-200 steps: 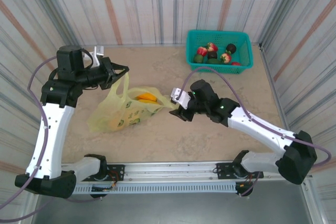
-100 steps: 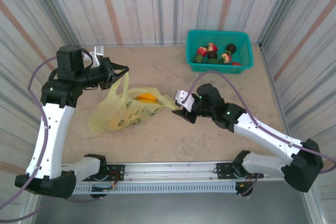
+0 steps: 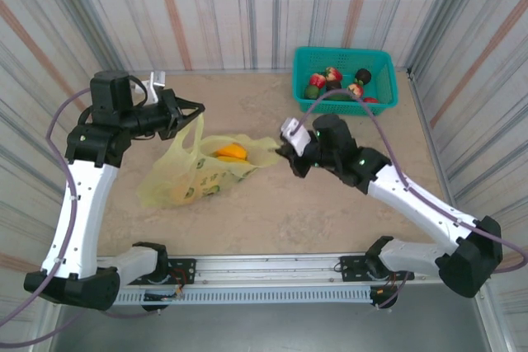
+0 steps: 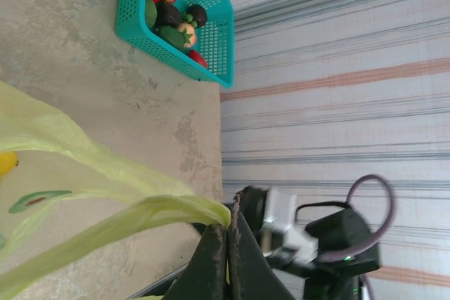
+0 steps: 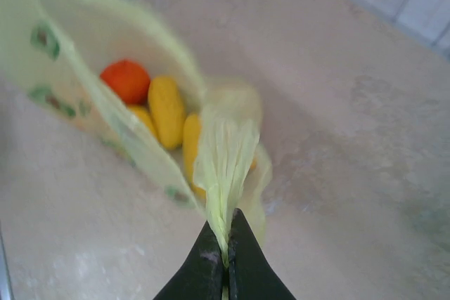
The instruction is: Place the fake fruits into the plastic bag and tie a complex knot
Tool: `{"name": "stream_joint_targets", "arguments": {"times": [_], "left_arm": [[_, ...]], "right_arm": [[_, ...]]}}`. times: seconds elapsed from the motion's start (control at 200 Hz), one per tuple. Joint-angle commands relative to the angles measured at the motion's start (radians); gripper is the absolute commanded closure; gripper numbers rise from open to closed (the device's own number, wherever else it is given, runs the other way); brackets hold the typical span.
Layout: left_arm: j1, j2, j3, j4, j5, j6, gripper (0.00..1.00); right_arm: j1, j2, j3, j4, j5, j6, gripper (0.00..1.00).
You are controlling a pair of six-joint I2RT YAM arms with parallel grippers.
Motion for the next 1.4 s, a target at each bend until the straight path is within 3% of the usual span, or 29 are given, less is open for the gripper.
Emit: {"name": "stream_joint_targets", "arguments": {"times": [0.0,0.09,0.301,0.476,0.566,0.661,0.972,1.122,1.262,1.393], "left_arm": [[-0.008,0.019,0.053,0.045,0.043,0.011,1.00],[-0.010,0.026,0.073,0.052,0.045,0.021,1.00],[-0.005,0.026,0.062,0.076,0.006,0.022,1.00],[-0.013,0.000,-0.065,0.293,-0.018,-0.110,1.00],[-0.013,0.004,-0.078,0.324,-0.026,-0.121,1.00],[-0.019,0.022,-0.063,0.324,-0.029,-0.121,1.00],[-0.115,0.111,0.074,0.322,-0.022,-0.016,1.00],[-0.123,0.087,0.039,0.373,-0.028,-0.026,1.00],[-0.123,0.080,0.112,0.365,-0.047,0.013,1.00],[-0.123,0.100,0.169,0.378,-0.033,0.010,1.00]], "right_arm": [[-0.028,0.043,0.228,-0.266,-0.022,0.205,1.00],[-0.026,0.073,0.392,-0.380,-0.022,0.236,1.00],[-0.013,0.068,0.566,-0.423,0.041,0.328,1.00],[-0.008,0.138,0.782,-0.563,0.081,0.353,1.00],[-0.007,0.146,0.850,-0.605,0.130,0.350,1.00],[-0.011,0.116,0.829,-0.602,0.161,0.319,1.00],[-0.137,0.002,0.488,-0.510,0.096,0.372,1.00],[-0.221,0.008,0.519,-0.490,0.018,0.405,1.00],[-0.224,0.050,0.600,-0.483,-0.050,0.433,1.00],[-0.227,0.088,0.673,-0.510,-0.039,0.429,1.00]]}}
